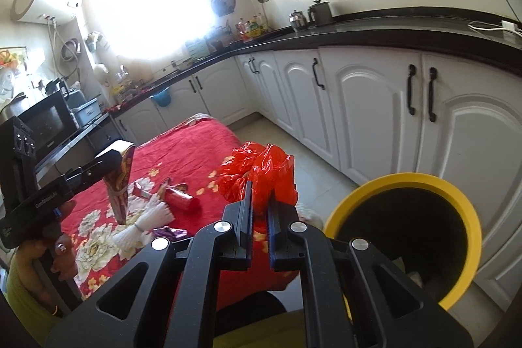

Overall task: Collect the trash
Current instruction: 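Carry the paper package and red bag over the yellow-rimmed bin with both tools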

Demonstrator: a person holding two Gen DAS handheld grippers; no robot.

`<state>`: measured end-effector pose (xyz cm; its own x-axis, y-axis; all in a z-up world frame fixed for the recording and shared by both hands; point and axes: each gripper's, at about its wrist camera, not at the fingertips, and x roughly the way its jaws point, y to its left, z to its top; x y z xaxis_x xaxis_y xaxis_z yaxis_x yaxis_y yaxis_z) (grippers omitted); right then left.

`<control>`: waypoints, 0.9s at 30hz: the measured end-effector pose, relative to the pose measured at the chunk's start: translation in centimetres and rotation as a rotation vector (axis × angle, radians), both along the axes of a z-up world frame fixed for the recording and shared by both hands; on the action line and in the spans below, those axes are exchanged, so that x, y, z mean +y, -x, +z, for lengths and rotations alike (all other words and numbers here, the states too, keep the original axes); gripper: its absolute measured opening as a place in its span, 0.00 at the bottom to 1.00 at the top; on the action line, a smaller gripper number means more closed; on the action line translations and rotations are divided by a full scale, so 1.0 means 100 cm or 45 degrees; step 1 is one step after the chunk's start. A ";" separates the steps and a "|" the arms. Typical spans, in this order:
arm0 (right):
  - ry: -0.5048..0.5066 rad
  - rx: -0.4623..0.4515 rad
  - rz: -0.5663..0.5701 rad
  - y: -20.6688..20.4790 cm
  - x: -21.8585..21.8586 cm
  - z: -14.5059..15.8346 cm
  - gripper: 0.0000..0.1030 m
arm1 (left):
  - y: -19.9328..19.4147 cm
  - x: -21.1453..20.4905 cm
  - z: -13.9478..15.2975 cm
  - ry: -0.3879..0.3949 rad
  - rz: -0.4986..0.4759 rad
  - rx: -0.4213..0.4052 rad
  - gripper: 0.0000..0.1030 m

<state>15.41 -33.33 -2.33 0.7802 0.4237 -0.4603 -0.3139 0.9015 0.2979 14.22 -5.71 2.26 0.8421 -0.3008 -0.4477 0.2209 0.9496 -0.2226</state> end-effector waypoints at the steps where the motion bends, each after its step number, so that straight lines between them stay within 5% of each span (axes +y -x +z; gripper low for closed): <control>1: 0.000 0.001 -0.008 0.000 -0.003 -0.001 0.06 | 0.001 -0.003 0.000 -0.004 -0.006 -0.002 0.51; 27: -0.004 0.034 -0.196 0.015 -0.072 -0.026 0.06 | 0.001 -0.066 -0.009 -0.067 -0.143 0.002 0.52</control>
<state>13.89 -40.56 -4.91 0.8235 0.3014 -0.4807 -0.1640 0.9375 0.3069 14.07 -12.27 1.32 0.8036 -0.3690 -0.4670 0.3260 0.9293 -0.1733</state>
